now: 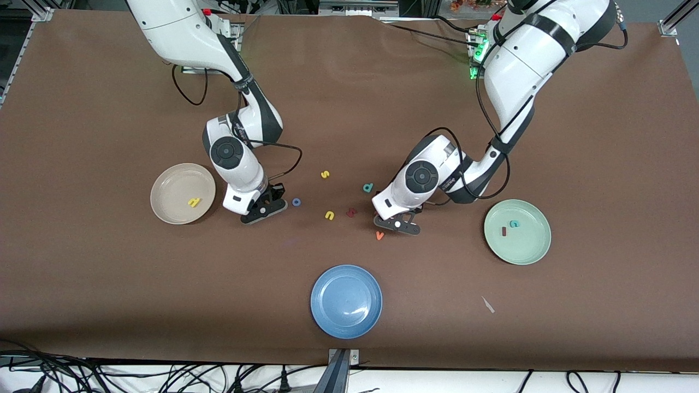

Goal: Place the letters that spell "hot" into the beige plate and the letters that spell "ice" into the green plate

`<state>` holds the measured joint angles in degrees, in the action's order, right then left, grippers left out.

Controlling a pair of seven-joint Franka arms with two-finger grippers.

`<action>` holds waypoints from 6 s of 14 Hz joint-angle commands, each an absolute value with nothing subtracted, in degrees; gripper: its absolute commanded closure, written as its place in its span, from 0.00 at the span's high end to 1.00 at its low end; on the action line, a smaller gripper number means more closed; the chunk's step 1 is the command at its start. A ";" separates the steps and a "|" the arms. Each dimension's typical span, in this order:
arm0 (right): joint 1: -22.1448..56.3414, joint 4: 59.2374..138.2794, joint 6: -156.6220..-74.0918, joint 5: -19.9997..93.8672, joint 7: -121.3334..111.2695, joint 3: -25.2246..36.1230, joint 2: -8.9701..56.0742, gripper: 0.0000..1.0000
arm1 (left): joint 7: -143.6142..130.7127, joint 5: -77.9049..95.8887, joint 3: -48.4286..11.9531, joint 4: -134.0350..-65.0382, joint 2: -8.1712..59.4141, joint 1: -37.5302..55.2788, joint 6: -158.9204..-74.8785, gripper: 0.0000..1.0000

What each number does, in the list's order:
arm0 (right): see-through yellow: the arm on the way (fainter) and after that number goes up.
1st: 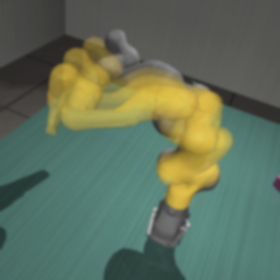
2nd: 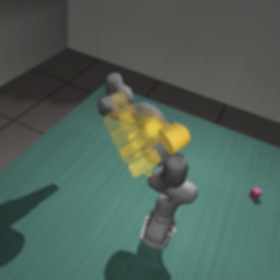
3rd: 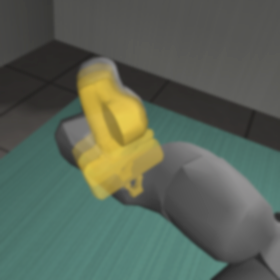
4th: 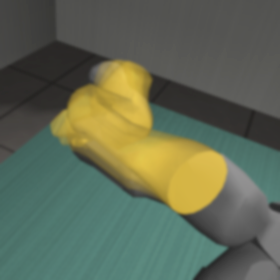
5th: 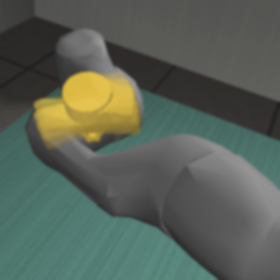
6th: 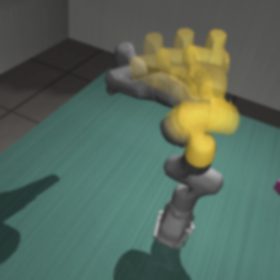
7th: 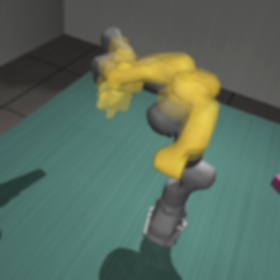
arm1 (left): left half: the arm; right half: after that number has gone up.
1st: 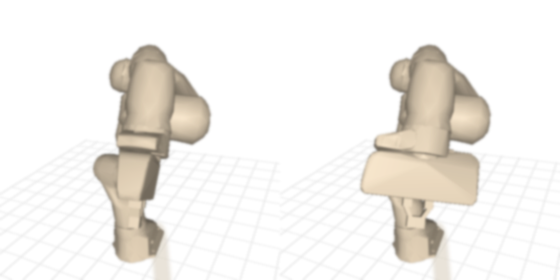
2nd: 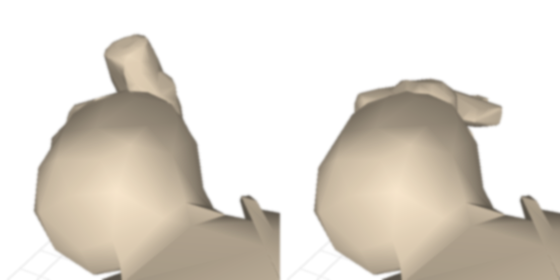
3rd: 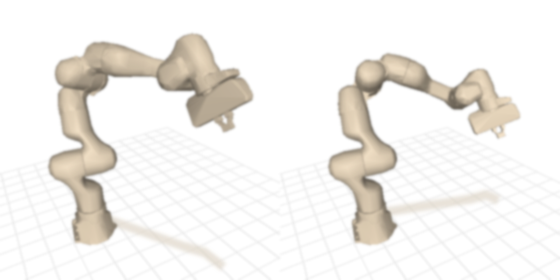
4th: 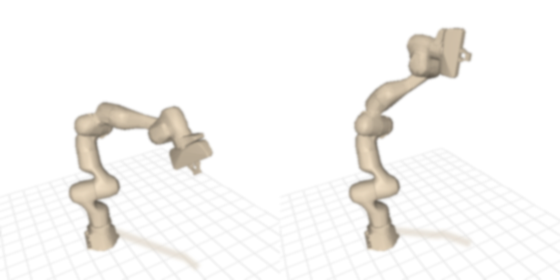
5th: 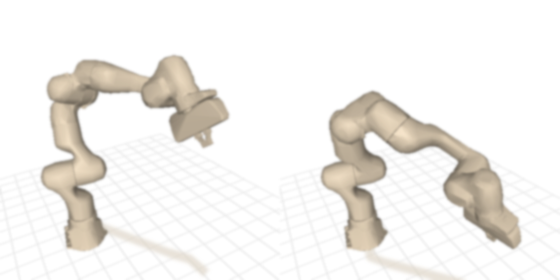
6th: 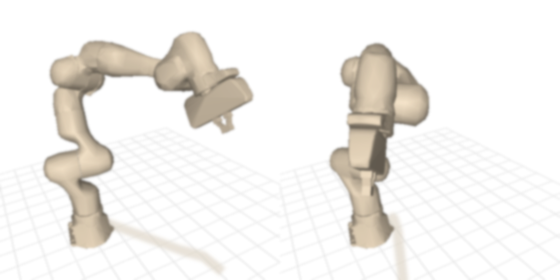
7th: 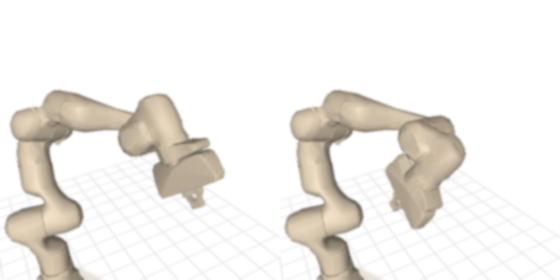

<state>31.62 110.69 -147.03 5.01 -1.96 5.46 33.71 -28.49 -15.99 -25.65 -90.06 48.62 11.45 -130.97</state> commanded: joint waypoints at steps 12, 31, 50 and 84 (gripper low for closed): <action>31.47 106.26 -136.33 5.54 -5.16 10.53 31.39 0.03 | -15.14 -16.53 -26.10 -88.95 41.32 1.33 -120.16 0.05; 29.71 119.00 -129.20 18.46 -32.61 29.27 22.06 1.00 | 19.87 -12.66 -26.10 -90.27 40.43 -18.11 -111.80 1.00; 47.37 96.95 -135.18 18.90 25.74 18.55 40.60 1.00 | 12.39 -2.40 -23.78 -80.51 14.43 -12.34 -81.83 1.00; 45.97 95.63 -132.98 23.29 23.91 16.70 43.33 0.43 | 1.32 2.46 0.62 -95.54 0.00 4.83 -91.41 1.00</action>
<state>46.50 97.48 -133.33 21.99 25.02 17.12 41.91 1.61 2.00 0.99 -95.09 0.71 4.80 -91.30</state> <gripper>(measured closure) 0.555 0.000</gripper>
